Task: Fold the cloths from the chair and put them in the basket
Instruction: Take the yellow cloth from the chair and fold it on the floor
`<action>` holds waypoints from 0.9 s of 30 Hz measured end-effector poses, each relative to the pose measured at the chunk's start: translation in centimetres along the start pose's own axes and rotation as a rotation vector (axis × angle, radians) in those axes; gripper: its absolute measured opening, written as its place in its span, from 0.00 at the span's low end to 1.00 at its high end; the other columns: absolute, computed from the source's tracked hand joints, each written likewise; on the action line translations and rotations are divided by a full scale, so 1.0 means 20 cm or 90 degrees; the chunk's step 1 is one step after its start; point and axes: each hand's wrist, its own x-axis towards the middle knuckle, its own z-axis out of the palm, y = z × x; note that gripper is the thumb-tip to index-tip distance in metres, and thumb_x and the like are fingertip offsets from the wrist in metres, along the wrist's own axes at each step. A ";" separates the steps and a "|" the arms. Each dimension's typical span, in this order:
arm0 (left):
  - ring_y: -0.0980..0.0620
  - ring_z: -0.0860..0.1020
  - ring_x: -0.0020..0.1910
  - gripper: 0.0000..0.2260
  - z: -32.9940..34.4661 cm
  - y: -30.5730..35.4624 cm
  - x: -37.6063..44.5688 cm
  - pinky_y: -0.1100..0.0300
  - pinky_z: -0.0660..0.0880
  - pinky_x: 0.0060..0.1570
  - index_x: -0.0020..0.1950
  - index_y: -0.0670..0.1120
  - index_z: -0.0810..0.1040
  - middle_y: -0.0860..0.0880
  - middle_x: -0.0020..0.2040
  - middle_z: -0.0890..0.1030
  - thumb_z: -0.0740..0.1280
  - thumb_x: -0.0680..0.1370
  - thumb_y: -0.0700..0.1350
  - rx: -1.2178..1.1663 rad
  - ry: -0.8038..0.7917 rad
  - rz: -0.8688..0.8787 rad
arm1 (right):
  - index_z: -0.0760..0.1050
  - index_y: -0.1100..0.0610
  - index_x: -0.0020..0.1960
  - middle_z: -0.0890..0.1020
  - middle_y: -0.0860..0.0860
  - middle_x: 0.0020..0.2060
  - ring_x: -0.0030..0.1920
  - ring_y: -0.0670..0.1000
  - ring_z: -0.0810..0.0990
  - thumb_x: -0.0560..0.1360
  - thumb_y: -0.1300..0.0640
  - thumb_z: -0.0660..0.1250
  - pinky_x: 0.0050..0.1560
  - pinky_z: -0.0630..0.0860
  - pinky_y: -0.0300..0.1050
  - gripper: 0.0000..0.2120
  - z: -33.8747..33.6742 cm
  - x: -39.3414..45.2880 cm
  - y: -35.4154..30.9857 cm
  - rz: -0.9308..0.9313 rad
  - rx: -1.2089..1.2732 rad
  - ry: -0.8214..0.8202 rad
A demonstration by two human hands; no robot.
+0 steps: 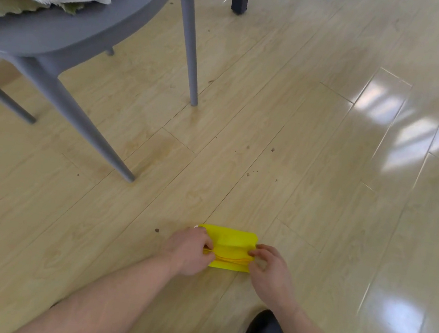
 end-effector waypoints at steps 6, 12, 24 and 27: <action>0.46 0.80 0.48 0.07 -0.06 -0.02 0.03 0.52 0.76 0.44 0.50 0.52 0.74 0.52 0.51 0.76 0.67 0.77 0.54 -0.122 0.151 -0.145 | 0.78 0.51 0.49 0.82 0.46 0.47 0.46 0.47 0.81 0.74 0.48 0.74 0.47 0.78 0.46 0.09 0.02 0.06 -0.11 0.141 0.096 0.054; 0.45 0.78 0.58 0.21 0.04 -0.14 0.07 0.49 0.77 0.56 0.65 0.52 0.75 0.50 0.61 0.70 0.72 0.73 0.53 -0.190 0.012 -0.149 | 0.67 0.51 0.61 0.79 0.45 0.49 0.47 0.45 0.79 0.69 0.59 0.77 0.38 0.75 0.34 0.27 0.04 0.17 -0.15 0.157 0.131 -0.054; 0.47 0.79 0.44 0.05 -0.27 -0.01 0.18 0.55 0.72 0.41 0.47 0.46 0.79 0.49 0.43 0.81 0.72 0.74 0.43 -0.628 0.059 -0.314 | 0.78 0.54 0.54 0.84 0.53 0.50 0.52 0.54 0.84 0.75 0.56 0.72 0.55 0.83 0.58 0.08 -0.21 0.32 -0.43 0.221 0.231 -0.091; 0.50 0.79 0.46 0.05 -0.58 0.14 0.00 0.58 0.71 0.42 0.47 0.52 0.77 0.53 0.46 0.81 0.71 0.77 0.45 -0.703 0.082 -0.303 | 0.74 0.59 0.59 0.82 0.56 0.52 0.49 0.51 0.83 0.80 0.55 0.68 0.48 0.84 0.50 0.11 -0.47 0.17 -0.69 0.243 0.280 -0.126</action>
